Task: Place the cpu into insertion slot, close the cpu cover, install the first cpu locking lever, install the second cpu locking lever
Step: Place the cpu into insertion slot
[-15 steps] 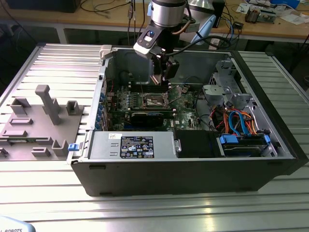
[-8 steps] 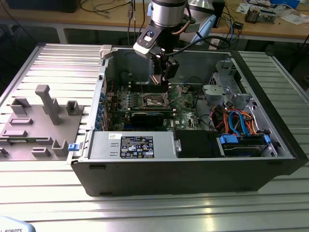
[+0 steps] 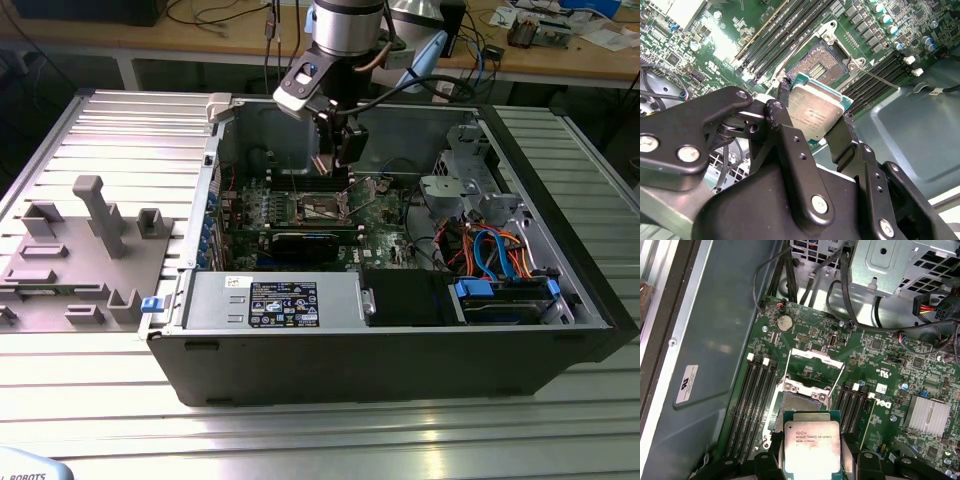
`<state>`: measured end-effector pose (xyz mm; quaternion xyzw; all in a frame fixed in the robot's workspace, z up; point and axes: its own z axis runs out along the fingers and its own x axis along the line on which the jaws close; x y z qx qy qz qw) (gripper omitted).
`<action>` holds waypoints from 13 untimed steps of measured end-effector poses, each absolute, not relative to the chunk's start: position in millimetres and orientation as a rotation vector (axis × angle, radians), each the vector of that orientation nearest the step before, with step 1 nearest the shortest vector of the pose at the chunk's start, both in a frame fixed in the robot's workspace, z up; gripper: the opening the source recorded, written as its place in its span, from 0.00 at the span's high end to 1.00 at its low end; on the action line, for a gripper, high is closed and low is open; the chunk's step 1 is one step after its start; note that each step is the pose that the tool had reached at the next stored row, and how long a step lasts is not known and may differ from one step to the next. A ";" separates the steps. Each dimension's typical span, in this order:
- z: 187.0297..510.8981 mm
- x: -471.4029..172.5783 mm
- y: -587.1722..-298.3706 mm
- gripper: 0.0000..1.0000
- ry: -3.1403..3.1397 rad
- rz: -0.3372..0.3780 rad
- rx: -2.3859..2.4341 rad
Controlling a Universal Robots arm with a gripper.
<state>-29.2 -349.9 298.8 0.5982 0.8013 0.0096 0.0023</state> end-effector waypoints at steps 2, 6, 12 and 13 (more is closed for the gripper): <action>298.8 -29.2 -349.9 0.46 2.509 0.030 1.883; 298.7 -29.2 -349.9 0.46 2.500 0.030 1.895; 298.7 -29.2 -349.9 0.46 2.487 0.030 1.911; 298.7 -29.2 -349.9 0.46 2.486 0.030 1.912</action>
